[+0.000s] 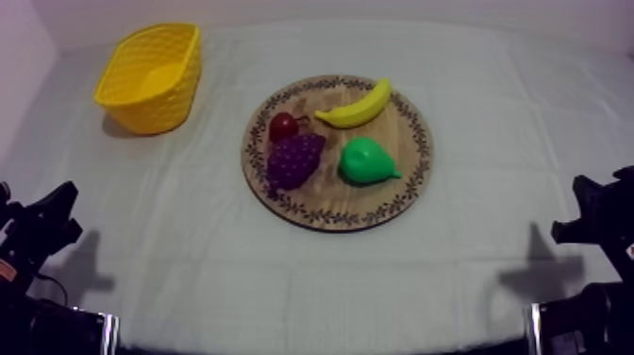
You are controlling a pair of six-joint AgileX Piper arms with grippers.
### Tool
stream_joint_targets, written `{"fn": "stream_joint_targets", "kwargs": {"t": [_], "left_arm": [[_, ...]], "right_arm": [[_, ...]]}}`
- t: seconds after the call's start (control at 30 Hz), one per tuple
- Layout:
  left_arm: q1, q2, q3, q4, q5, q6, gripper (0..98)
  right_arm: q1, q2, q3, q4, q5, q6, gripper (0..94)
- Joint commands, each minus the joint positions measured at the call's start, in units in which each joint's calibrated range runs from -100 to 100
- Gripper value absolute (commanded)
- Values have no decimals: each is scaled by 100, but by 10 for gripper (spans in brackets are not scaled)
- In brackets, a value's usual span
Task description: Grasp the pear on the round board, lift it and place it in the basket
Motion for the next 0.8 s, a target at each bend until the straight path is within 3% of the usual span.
{"fn": "stream_joint_targets", "kwargs": {"t": [0.0, 0.4, 0.5, 0.63, 0.77], "left_arm": [[-116, 0, -129, 31, 481, -854, 0], [-126, 0, -129, 31, 479, -793, 0], [-189, 70, -83, 48, 240, -815, 0], [-246, 772, -563, 86, -171, -1036, 0], [-168, 2022, -2019, 101, -317, -1550, 0]], "right_arm": [[0, 1, 3, -1, -4, -1, 3], [0, 1, 3, -1, -4, -2, 3], [0, 1, 3, -1, -4, -1, 3], [0, 1, 3, -1, -4, -1, 3], [0, 1, 3, -1, -4, -1, 3]]}}
